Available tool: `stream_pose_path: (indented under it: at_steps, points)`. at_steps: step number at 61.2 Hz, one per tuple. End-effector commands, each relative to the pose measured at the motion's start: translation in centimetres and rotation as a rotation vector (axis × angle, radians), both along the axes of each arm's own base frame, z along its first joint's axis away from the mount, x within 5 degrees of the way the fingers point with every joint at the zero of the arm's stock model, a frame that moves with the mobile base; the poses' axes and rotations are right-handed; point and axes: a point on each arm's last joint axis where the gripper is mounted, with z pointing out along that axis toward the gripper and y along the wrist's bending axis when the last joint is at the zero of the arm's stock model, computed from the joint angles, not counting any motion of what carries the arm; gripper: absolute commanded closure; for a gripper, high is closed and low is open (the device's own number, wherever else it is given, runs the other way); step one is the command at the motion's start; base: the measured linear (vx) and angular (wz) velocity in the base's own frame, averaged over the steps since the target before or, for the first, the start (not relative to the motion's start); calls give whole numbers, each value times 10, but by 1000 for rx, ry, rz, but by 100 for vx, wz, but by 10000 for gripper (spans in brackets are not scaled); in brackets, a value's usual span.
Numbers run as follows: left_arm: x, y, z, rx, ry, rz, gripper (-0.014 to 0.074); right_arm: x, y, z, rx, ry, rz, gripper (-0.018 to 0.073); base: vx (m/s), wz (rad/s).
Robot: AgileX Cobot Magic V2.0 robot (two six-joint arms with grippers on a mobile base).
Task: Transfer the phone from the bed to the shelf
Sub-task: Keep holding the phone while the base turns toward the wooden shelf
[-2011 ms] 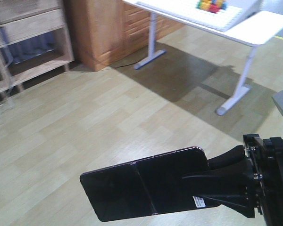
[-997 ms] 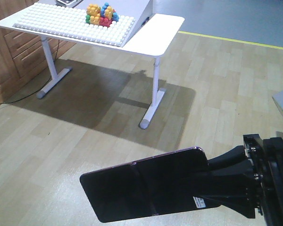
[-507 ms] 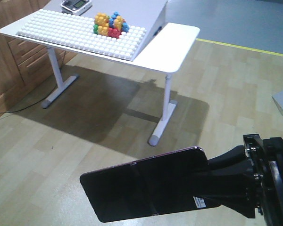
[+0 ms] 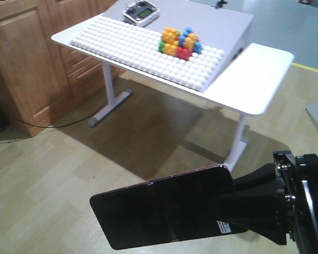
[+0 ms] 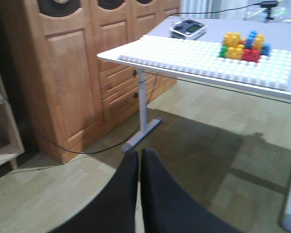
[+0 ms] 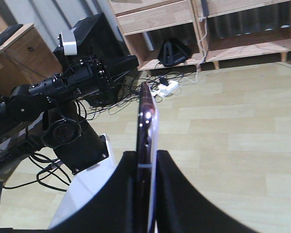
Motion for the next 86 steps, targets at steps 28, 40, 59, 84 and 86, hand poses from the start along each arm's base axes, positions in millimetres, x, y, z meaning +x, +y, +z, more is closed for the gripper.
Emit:
stream_pose_path:
  at_steps: [28,40,59,84,86]
  points:
    - [0,1,6,-6,-77,11,596,-6,2,17,107,-8,46,564,32,39]
    - [0,1,6,-6,-77,11,596,-6,2,17,107,-8,46,564,32,39]
    - [0,1,6,-6,-77,11,596,-6,2,17,107,-8,45,564,32,38]
    - [0,1,6,-6,-77,11,596,-6,2,17,107,-8,46,564,34,37]
    - [0,1,6,-6,-77,11,596,-6,2,17,107,-8,46,564,36,41]
